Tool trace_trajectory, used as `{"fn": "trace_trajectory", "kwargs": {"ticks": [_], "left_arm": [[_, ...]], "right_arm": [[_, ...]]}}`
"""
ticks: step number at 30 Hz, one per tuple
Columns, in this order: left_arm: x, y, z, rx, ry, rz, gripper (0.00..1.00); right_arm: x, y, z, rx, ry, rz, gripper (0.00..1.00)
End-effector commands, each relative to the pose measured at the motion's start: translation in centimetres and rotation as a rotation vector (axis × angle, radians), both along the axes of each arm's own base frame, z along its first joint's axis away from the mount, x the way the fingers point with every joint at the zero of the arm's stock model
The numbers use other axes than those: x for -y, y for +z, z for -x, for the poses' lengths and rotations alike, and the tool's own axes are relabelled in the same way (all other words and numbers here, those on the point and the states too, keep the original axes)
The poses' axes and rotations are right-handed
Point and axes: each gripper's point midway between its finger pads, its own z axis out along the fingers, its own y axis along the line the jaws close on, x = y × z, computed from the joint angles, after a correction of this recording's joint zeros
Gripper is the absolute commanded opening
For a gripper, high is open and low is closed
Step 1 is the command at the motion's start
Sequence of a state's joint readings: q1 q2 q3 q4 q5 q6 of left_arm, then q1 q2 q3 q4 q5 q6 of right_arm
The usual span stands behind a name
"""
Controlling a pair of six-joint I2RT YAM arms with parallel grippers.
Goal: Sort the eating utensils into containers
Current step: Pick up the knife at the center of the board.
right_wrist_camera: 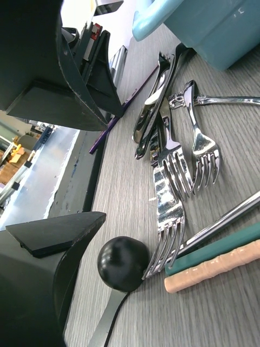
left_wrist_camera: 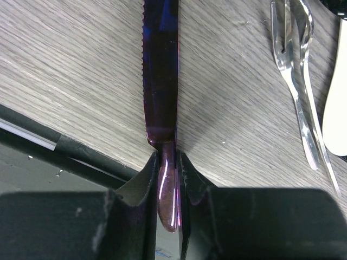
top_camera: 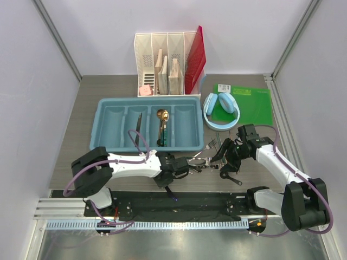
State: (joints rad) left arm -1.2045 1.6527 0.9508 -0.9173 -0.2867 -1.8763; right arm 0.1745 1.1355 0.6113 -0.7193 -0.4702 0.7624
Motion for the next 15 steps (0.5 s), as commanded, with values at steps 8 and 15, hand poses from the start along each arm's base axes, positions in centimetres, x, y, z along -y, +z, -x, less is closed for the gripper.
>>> {"fn": "trace_trajectory", "kwargs": {"ticks": [8, 15], "left_arm": [[-4.3, 0.4, 0.0, 0.041, 0.026, -0.097, 0.0], [-4.9, 2.4, -0.2, 0.074, 0.025, -0.092, 0.0]], "right_arm": [[-0.2, 0.9, -1.3, 0.036, 0.013, -0.019, 0.66], [-0.2, 0.7, -1.7, 0.031, 0.02, -0.02, 0.66]]}}
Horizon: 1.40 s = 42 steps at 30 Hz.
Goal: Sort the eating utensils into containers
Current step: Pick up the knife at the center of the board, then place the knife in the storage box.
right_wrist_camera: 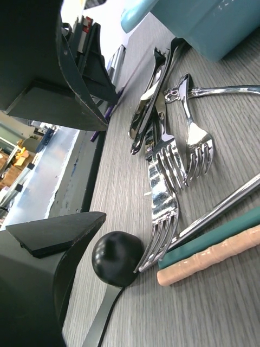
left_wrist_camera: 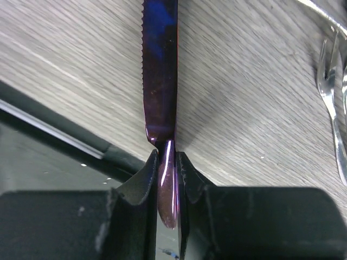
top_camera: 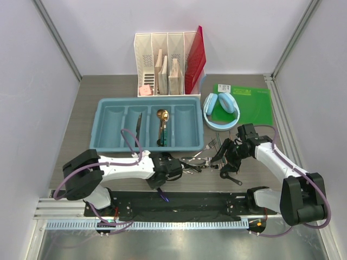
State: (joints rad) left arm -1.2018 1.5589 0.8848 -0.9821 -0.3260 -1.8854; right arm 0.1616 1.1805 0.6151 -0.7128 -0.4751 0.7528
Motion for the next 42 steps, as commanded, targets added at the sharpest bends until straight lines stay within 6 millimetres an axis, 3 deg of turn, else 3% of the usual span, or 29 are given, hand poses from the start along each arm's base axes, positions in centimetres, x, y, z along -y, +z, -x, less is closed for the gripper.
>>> {"fn": "trace_trajectory", "kwargs": {"ticks": [1, 10, 14, 24, 29, 35, 40, 42], "left_arm": [[-1.9, 2.0, -0.8, 0.061, 0.012, -0.06, 0.0], [-2.4, 4.0, -0.8, 0.104, 0.048, -0.031, 0.0], [-4.0, 6.2, -0.7, 0.137, 0.05, -0.095, 0.0], [-5.6, 10.5, -1.8, 0.253, 0.079, -0.094, 0.0], [-6.1, 15.5, -5.0, 0.397, 0.029, -0.167, 0.0], [-7.3, 20.0, -8.8, 0.447, -0.064, -0.278, 0.0], [-9.6, 21.2, -11.9, 0.439, -0.08, -0.342, 0.0], [-9.2, 21.0, -13.2, 0.431, -0.107, -0.337, 0.0]], "right_arm": [[-0.4, 1.3, -1.7, 0.06, 0.026, -0.023, 0.66], [-0.4, 1.3, -2.0, 0.06, 0.031, -0.03, 0.66], [-0.4, 1.2, -2.1, 0.055, 0.028, -0.033, 0.66], [-0.4, 1.1, -2.5, 0.047, 0.025, -0.035, 0.66], [-0.5, 1.5, -2.9, 0.058, 0.02, -0.043, 0.66], [-0.7, 2.0, -3.6, 0.068, 0.008, -0.049, 0.66], [-0.7, 2.6, -4.5, 0.084, 0.003, -0.054, 0.66], [-0.7, 2.8, -4.9, 0.086, -0.003, -0.054, 0.66]]}}
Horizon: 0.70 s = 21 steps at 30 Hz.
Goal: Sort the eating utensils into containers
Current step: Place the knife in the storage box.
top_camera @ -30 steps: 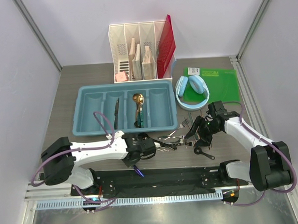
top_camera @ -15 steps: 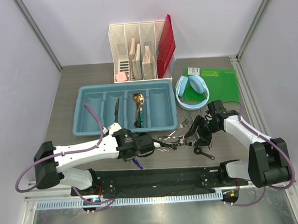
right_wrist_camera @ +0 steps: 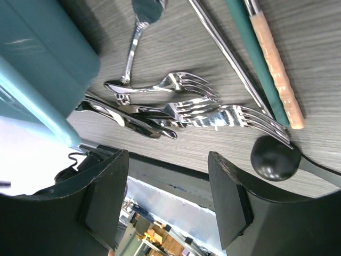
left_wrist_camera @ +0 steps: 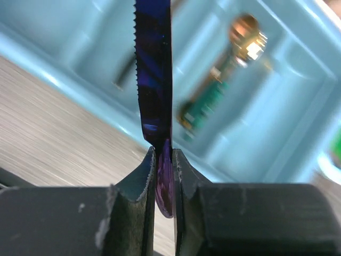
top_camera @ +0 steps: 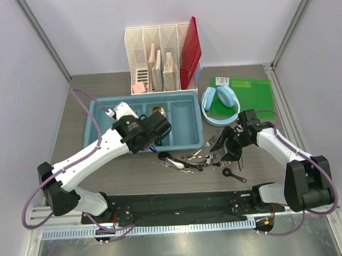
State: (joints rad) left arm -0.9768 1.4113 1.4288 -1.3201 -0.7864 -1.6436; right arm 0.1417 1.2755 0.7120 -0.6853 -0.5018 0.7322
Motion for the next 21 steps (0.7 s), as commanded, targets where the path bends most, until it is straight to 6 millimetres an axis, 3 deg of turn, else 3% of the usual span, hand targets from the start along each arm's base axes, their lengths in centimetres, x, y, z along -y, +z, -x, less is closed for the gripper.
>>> {"fn": "trace_trajectory", "kwargs": {"ticks": [1, 3, 8, 10, 15, 21], "left_arm": [[-6.8, 0.9, -0.3, -0.128, -0.093, -0.374, 0.0], [-6.2, 0.0, -1.6, -0.177, -0.138, -0.396, 0.0], [-7.8, 0.3, -4.5, -0.286, -0.209, -0.513, 0.0], [-7.6, -0.1, -6.0, -0.302, -0.242, -0.475, 0.0], [-10.4, -0.9, -8.4, -0.434, -0.324, -0.531, 0.0], [-9.1, -3.7, -11.8, -0.564, -0.458, -0.508, 0.0]], "right_arm": [[-0.4, 1.6, -1.8, 0.049, -0.006, -0.029, 0.66], [-0.4, 1.8, -2.2, 0.053, -0.009, -0.032, 0.66], [-0.4, 1.9, -2.9, 0.055, -0.013, -0.033, 0.66], [-0.4, 1.9, -3.3, 0.055, -0.017, -0.034, 0.66], [-0.6, 1.7, -3.8, 0.045, -0.026, -0.048, 0.66], [-0.9, 1.3, -4.5, 0.032, -0.042, -0.064, 0.66]]}}
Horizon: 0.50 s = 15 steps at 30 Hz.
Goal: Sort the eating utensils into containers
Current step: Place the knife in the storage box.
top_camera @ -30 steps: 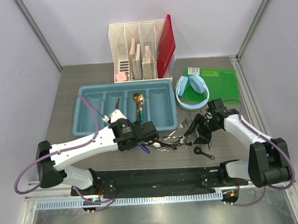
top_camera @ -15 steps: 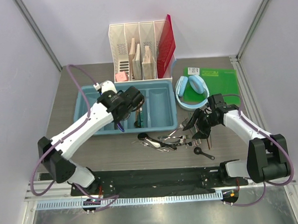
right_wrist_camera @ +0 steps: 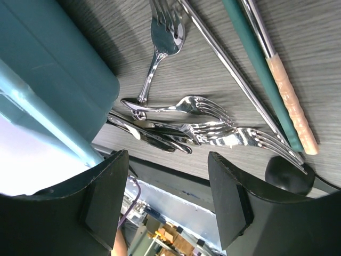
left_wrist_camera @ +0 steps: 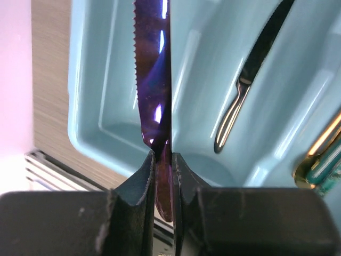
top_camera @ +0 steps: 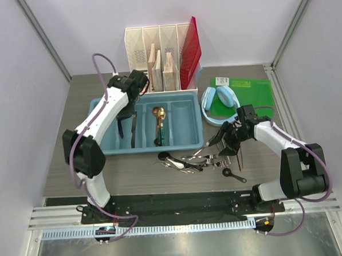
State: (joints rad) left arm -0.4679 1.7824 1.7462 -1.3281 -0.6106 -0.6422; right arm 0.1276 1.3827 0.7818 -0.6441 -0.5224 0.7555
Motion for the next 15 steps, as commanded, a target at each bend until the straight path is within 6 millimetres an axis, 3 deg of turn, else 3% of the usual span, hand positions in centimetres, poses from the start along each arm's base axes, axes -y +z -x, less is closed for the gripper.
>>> {"fn": "trace_trajectory", "kwargs": {"ticks": [1, 7, 15], "left_arm": [[1.5, -1.2, -2.2, -0.114, -0.154, -0.011, 0.0], [3.1, -5.4, -3.1, -0.21, -0.177, 0.017, 0.0], [3.2, -9.0, -3.5, -0.272, -0.194, -0.002, 0.0]], "right_arm": [[-0.6, 1.1, -2.1, 0.045, -0.013, -0.04, 0.66], [-0.8, 1.6, -3.6, 0.063, -0.008, -0.039, 0.65], [0.5, 4.1, -5.7, 0.157, -0.058, 0.034, 0.74]]}}
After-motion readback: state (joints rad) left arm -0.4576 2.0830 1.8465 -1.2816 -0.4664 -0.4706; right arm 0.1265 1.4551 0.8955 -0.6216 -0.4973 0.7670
